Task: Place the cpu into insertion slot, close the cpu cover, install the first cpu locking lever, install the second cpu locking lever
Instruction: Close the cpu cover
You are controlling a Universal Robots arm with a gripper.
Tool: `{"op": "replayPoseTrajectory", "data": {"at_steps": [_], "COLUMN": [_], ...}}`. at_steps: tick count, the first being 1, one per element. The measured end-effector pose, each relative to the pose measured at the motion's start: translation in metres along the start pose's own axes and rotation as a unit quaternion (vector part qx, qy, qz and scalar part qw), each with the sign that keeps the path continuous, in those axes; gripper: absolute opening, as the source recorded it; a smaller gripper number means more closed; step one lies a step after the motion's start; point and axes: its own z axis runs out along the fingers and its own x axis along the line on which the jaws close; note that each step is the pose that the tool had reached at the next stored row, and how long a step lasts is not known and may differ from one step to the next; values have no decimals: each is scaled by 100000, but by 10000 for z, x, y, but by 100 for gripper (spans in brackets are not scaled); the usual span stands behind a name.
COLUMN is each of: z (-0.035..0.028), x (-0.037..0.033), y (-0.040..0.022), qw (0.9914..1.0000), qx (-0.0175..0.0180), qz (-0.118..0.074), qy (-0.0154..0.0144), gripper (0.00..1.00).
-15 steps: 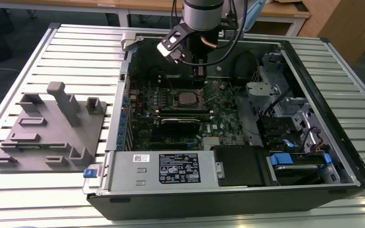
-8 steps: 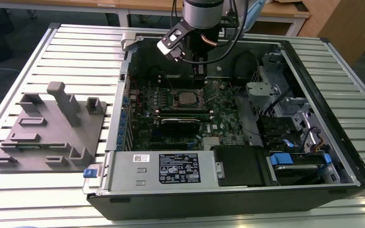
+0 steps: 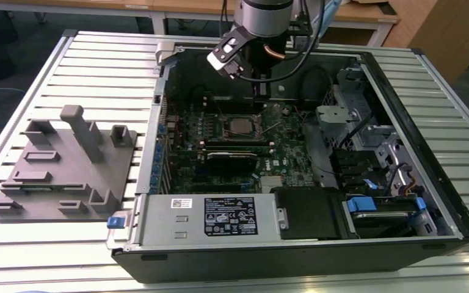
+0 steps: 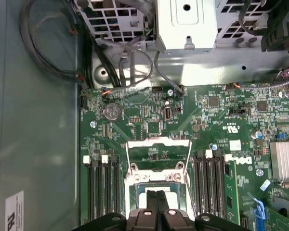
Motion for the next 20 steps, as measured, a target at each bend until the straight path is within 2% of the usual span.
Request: {"op": "replayPoseTrajectory", "data": {"at_steps": [14, 20], "z": [22, 22], "x": [24, 28], "y": [225, 239], "qw": [99999, 99999], "qx": [-8, -9], "qz": [379, 473], "qy": [-31, -41], "gripper": [11, 11]}}
